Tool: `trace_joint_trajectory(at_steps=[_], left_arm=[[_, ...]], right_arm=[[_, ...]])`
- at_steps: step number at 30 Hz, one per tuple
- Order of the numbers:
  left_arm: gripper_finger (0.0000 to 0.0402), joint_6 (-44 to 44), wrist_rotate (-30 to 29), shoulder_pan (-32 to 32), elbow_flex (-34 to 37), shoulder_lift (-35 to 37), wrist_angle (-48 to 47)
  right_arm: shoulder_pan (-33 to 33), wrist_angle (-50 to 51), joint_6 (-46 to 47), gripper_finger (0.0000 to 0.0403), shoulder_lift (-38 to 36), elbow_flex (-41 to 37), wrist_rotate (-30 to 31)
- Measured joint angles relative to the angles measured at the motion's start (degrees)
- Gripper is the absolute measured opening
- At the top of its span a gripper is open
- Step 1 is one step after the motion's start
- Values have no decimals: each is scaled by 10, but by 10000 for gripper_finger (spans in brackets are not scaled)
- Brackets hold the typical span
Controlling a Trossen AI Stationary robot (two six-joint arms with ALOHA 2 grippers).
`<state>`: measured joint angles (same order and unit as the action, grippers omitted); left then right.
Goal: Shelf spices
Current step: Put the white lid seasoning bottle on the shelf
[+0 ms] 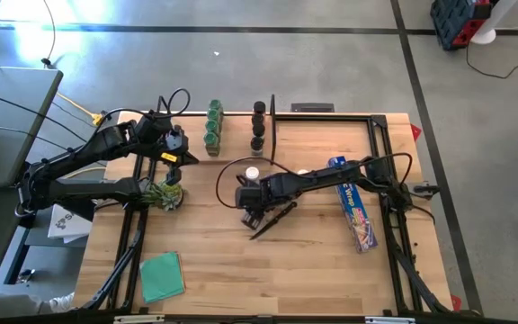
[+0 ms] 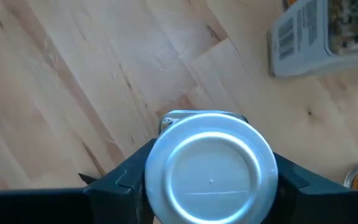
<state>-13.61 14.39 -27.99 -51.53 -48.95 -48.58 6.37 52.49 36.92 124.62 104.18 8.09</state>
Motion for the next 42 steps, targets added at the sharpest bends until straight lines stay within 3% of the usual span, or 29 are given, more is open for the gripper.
trace_joint_trajectory(at_steps=[13, 20, 32, 42], left_arm=[[0, 0, 0, 0, 0, 0, 0], [0, 0, 0, 0, 0, 0, 0], [0, 0, 0, 0, 0, 0, 0], [0, 0, 0, 0, 0, 0, 0]], right_arm=[[0, 17, 178, 184, -1, 1, -2], [0, 17, 227, 184, -1, 1, -2], [0, 17, 235, 184, -1, 1, -4], [0, 17, 185, 184, -1, 0, -7]])
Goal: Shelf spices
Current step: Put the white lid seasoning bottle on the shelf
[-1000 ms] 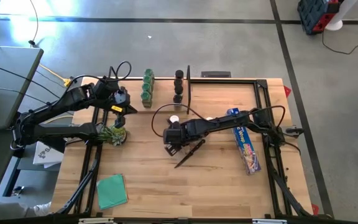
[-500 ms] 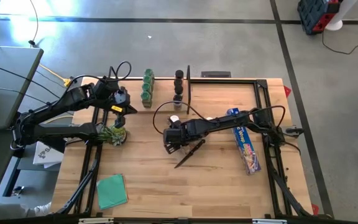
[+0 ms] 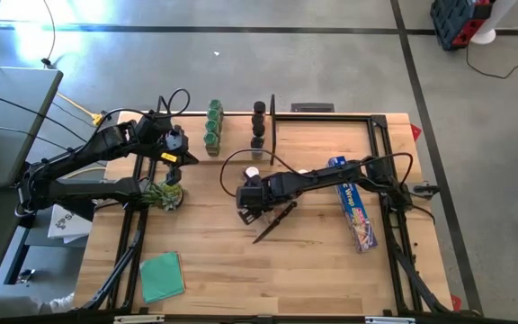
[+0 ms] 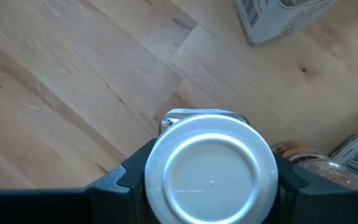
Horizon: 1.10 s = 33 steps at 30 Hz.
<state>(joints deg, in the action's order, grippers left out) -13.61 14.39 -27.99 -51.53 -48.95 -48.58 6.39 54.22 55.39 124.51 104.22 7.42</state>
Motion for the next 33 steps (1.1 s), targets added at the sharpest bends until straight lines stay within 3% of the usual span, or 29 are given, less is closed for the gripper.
trace_joint_trajectory(at_steps=[15, 26, 33], left_arm=[[0, 0, 0, 0, 0, 0, 0], [0, 0, 0, 0, 0, 0, 0], [0, 0, 0, 0, 0, 0, 0]], right_arm=[[12, -48, -149, 184, 2, 4, 17], [8, 8, -354, 184, 2, 160, 54], [21, 14, -417, 184, 2, 217, 41]])
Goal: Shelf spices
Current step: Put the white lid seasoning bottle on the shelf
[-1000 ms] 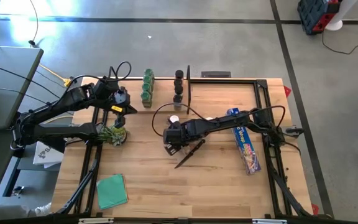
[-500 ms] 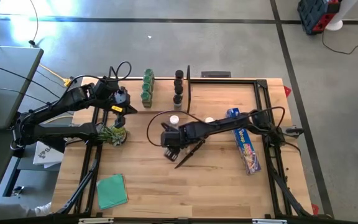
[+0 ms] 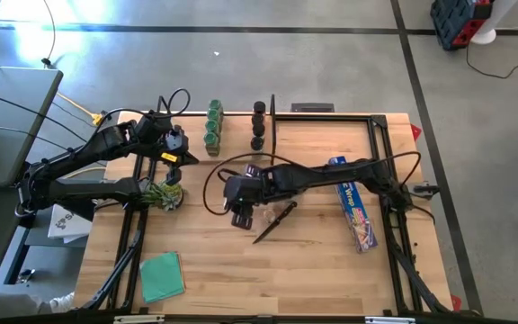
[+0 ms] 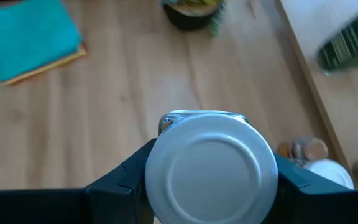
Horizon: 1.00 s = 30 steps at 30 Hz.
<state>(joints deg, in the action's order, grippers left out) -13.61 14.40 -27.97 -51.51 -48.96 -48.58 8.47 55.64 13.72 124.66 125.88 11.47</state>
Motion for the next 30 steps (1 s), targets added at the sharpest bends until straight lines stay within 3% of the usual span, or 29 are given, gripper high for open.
trace_joint_trajectory(at_steps=[9, 16, 19, 24, 27, 30], left_arm=[[0, 6, 1, 0, 2, 0, 30], [0, 209, 3, 0, 2, 0, 131], [0, 210, 0, 0, 2, 0, 172], [0, 189, 43, 16, 2, 1, 246], [0, 177, 17, 48, 18, 12, 279], [0, 173, -40, 85, 86, 50, 336]], right_arm=[[29, 9, -47, 184, 0, 48, -27], [47, 17, -175, 184, 0, 80, -34], [47, 31, -207, 184, -2, 92, -36], [45, 62, -253, 184, -8, 91, -36], [35, 91, -258, 184, -8, 91, -37], [22, 120, -262, 184, -10, 91, -34]])
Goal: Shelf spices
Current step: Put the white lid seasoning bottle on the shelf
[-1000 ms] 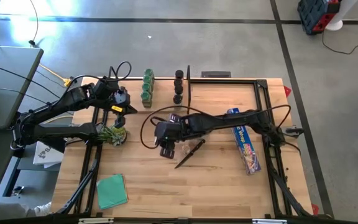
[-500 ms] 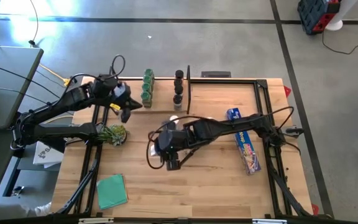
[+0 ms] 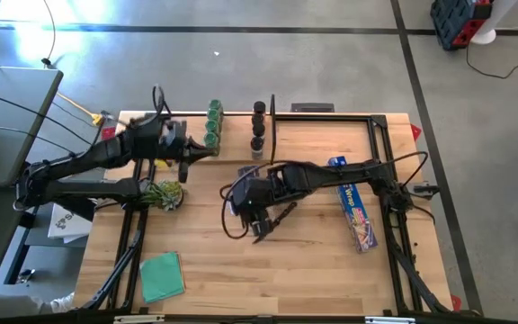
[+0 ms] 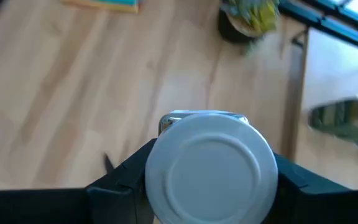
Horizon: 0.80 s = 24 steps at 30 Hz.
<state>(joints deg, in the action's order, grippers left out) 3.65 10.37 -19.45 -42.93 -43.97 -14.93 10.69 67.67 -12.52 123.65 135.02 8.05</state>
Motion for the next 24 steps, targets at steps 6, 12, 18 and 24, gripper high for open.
trace_joint_trajectory(at_steps=[6, 12, 18, 24], left_arm=[[15, 5, -28, 67, 128, 74, 168], [77, -15, -46, 121, 133, 78, 154], [166, -43, -125, 164, 133, 86, 124], [233, -13, -170, 194, 133, 57, 86]], right_arm=[[-34, -7, -52, 184, -8, 0, -3], [-84, -68, -73, 184, -8, -2, -35], [-110, -91, -34, 184, -3, -2, -113], [-111, -117, -25, 184, -2, -2, -115]])
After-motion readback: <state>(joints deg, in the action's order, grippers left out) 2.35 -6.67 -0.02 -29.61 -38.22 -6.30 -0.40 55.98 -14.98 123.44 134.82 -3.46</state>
